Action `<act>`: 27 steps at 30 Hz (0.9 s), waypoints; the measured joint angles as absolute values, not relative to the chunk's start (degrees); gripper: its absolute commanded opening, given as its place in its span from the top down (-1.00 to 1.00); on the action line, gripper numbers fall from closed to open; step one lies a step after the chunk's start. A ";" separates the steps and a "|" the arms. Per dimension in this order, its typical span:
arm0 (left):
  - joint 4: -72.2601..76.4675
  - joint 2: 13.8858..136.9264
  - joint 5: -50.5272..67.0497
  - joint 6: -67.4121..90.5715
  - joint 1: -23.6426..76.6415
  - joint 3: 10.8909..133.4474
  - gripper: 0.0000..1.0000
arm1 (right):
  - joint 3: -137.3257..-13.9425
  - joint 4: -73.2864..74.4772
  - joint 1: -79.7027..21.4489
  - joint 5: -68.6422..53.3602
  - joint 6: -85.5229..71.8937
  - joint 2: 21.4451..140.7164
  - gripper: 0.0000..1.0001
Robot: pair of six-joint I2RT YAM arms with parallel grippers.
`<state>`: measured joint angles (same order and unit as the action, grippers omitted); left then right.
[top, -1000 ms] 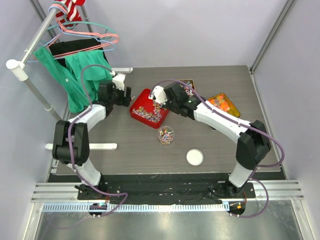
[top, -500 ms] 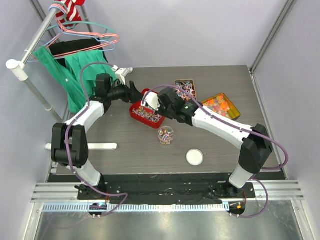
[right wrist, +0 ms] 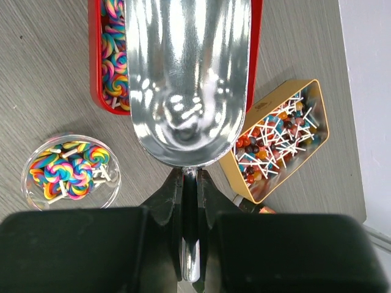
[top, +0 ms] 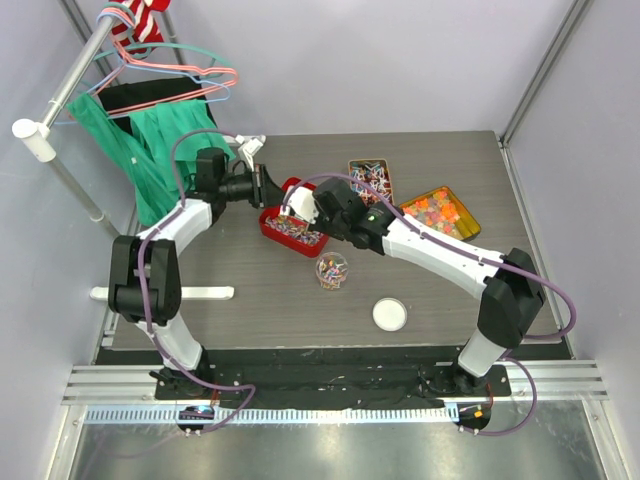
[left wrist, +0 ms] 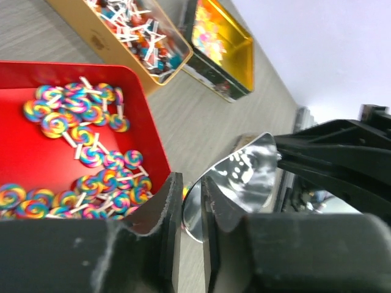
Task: Pack the candies
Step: Adjust the spatula at the center of the board.
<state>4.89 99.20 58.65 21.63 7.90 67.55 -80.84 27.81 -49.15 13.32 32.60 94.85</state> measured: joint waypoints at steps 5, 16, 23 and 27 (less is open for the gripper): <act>5.52 101.78 64.88 23.18 7.49 68.71 1.00 | -79.37 27.62 -48.99 13.91 32.82 94.76 0.87; 14.87 103.77 71.35 32.95 7.51 68.60 0.99 | -78.00 26.98 -45.82 7.01 30.76 89.17 0.48; 21.15 105.06 72.14 38.65 7.55 67.37 0.99 | -78.00 24.71 -43.62 -0.60 28.45 86.43 0.42; 24.60 105.27 72.51 41.85 7.55 66.67 0.99 | -78.00 24.51 -43.66 -2.90 28.27 86.43 0.30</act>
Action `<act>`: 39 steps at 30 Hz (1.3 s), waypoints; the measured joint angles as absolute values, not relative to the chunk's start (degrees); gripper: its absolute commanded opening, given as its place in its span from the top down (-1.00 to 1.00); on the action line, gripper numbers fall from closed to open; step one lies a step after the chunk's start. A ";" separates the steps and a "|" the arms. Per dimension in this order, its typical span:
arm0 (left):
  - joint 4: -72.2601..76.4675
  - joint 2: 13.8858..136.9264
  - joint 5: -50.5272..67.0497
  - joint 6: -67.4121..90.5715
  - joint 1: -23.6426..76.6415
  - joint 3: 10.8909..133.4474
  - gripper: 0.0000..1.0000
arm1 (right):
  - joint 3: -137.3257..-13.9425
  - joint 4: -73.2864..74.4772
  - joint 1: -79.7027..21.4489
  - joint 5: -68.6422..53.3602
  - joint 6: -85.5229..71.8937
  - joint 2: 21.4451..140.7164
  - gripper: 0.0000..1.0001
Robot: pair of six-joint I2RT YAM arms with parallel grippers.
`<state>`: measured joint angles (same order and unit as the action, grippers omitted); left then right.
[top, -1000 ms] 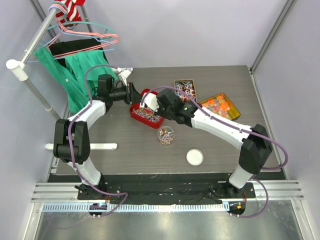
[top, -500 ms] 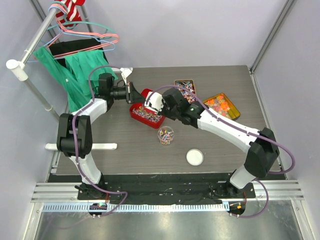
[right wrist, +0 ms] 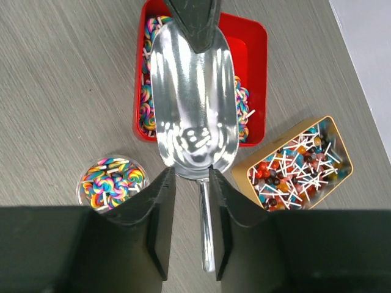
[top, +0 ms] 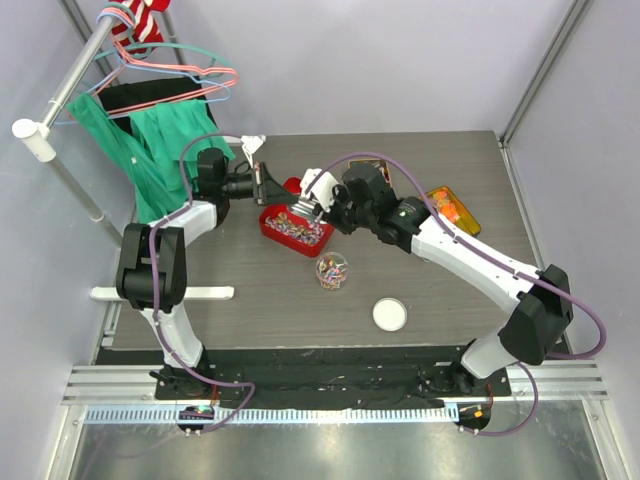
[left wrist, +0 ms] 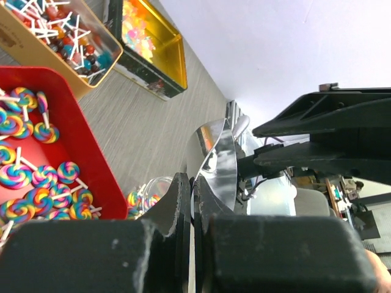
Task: Pack the candies
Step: Adjust the spatula at the center of the board.
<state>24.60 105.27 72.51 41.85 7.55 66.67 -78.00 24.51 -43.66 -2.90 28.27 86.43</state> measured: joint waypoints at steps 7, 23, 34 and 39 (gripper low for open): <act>31.46 105.38 74.37 47.55 7.55 66.06 1.00 | -77.80 25.54 -42.98 -4.60 29.71 86.08 0.15; 51.31 109.51 77.76 64.16 7.55 64.79 0.99 | -76.86 27.97 -39.24 -10.26 33.10 84.49 0.24; 53.60 109.51 77.89 65.89 7.55 64.79 1.00 | -76.82 27.51 -39.24 -10.74 32.97 85.62 0.33; 53.78 109.51 77.89 65.93 7.55 64.79 1.00 | -76.82 27.14 -39.24 -11.44 32.64 86.98 0.37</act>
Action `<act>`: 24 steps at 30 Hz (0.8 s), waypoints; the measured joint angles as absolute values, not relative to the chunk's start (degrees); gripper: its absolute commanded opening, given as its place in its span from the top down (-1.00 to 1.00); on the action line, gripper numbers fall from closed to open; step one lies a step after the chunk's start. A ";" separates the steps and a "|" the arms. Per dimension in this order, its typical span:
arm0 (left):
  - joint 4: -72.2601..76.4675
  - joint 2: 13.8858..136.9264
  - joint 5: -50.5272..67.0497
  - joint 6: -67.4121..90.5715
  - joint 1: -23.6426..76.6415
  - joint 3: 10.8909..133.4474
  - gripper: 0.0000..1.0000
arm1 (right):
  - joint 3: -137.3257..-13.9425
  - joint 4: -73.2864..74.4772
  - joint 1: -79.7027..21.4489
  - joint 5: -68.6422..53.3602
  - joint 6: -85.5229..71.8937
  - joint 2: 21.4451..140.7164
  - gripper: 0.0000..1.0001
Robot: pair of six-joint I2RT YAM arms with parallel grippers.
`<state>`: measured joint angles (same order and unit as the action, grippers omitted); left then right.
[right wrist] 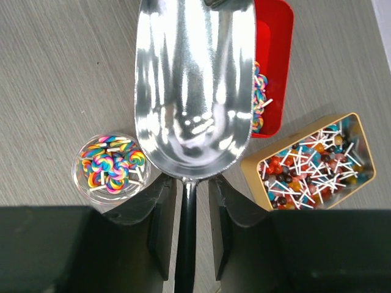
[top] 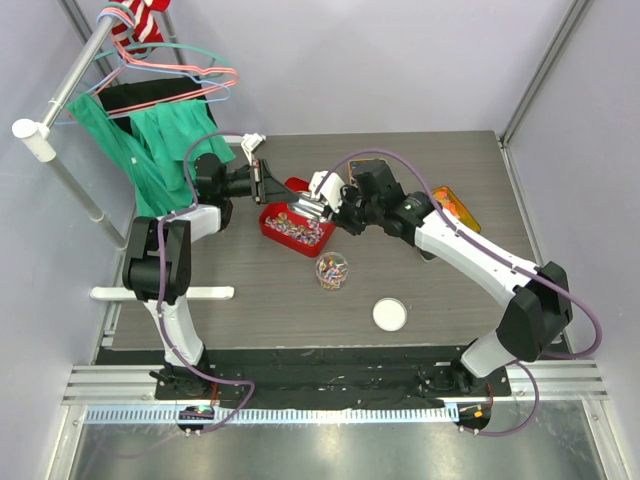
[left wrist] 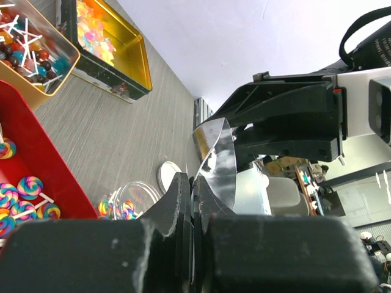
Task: Pack the candies
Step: Adjust the spatula at the center of the board.
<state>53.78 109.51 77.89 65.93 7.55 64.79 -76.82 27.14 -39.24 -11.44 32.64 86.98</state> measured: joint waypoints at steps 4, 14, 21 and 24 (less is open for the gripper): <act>53.82 109.67 77.91 65.93 7.55 64.77 0.99 | -76.90 27.09 -39.24 -12.19 32.32 87.81 0.38; 54.06 110.56 77.89 66.06 7.55 64.62 0.99 | -77.69 27.38 -39.24 -12.60 31.38 87.88 0.36; 54.22 110.78 77.87 66.04 7.53 64.45 1.00 | -77.84 27.46 -39.24 -12.60 31.24 87.88 0.27; 54.22 110.78 77.87 66.06 7.53 64.42 1.00 | -77.93 27.49 -39.24 -12.62 31.24 87.88 0.27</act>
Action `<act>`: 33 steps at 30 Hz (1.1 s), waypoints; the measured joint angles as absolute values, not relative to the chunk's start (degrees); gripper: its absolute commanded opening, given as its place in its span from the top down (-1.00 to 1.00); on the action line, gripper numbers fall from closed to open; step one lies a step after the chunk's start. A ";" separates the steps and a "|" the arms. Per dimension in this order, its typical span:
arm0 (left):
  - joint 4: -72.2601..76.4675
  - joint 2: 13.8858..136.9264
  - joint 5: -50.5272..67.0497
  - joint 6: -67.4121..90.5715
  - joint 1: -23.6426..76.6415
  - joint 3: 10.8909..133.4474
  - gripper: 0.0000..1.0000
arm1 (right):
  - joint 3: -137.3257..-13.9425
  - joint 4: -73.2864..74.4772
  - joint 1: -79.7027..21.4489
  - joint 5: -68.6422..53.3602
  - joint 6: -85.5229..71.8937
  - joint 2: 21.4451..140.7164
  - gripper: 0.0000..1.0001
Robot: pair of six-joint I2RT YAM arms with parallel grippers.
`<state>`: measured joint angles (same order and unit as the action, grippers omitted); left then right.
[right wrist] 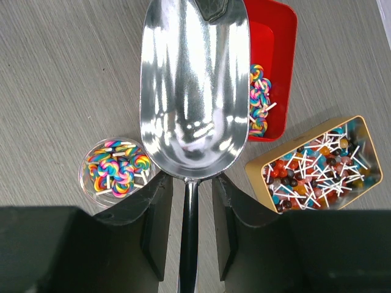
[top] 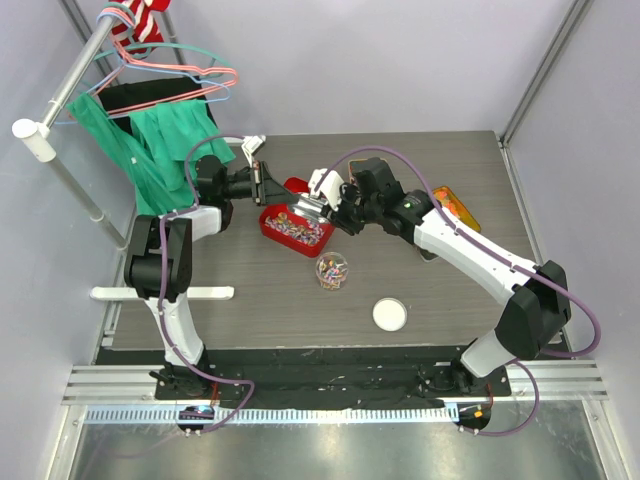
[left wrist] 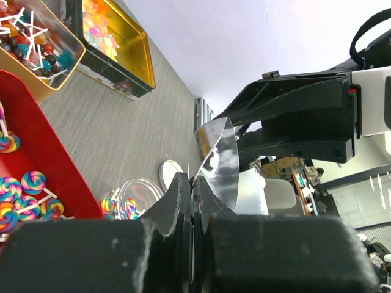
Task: Pack the candies
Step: Adjust the spatula at the center of the board.
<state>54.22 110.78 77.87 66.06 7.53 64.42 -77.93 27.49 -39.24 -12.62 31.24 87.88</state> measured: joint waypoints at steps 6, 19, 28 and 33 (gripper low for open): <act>54.24 110.93 77.84 66.04 7.53 64.42 1.00 | -77.95 27.51 -39.24 -12.60 31.27 87.85 0.39; 54.30 111.00 77.65 65.80 7.49 64.20 0.99 | -78.22 27.97 -38.87 -12.34 29.71 87.85 0.98; 31.73 110.00 74.98 45.98 8.56 67.20 0.76 | -78.17 29.65 -38.85 -10.90 28.91 88.18 0.98; 6.11 108.68 67.46 26.22 10.15 74.72 0.17 | -78.11 29.89 -38.57 -8.62 28.56 88.33 0.98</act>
